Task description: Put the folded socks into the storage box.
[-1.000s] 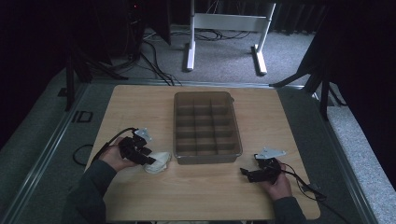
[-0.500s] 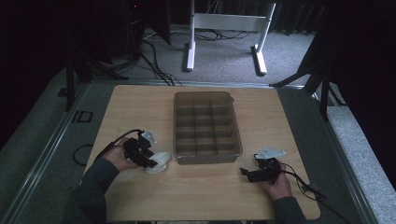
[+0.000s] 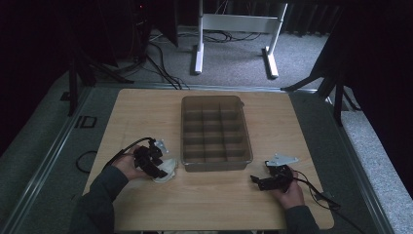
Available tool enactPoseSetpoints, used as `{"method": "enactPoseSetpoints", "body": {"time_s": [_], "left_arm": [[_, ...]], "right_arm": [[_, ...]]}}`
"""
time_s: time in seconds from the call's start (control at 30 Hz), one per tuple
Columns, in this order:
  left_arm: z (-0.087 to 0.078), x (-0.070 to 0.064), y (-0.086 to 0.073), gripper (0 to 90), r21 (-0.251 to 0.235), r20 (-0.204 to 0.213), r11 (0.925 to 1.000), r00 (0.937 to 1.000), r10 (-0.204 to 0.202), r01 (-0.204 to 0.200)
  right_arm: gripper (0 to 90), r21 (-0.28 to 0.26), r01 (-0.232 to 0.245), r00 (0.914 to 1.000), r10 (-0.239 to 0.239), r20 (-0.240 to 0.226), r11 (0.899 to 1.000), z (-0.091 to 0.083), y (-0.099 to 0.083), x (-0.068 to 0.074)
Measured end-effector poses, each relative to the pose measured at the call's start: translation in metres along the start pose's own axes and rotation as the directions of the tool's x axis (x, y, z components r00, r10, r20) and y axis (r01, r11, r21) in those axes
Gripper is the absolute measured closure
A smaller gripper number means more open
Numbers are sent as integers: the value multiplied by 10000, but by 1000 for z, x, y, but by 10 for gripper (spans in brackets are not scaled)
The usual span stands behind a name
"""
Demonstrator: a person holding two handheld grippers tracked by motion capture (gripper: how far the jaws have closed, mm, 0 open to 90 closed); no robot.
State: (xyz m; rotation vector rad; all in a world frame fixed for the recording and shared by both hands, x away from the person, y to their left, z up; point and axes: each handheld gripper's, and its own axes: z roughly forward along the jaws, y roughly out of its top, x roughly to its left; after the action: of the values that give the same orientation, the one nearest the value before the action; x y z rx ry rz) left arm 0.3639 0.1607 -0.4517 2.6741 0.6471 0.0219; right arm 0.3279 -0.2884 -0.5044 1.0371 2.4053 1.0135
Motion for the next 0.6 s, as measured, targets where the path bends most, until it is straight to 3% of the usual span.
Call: {"method": "enactPoseSetpoints", "body": {"time_s": [0.6], "left_arm": [[14, 2, 7, 426, 362, 58, 9993, 10000, -35, 33]], "right_arm": [[123, 0, 0, 10000, 0, 1, 10000, 0, 0, 0]]}}
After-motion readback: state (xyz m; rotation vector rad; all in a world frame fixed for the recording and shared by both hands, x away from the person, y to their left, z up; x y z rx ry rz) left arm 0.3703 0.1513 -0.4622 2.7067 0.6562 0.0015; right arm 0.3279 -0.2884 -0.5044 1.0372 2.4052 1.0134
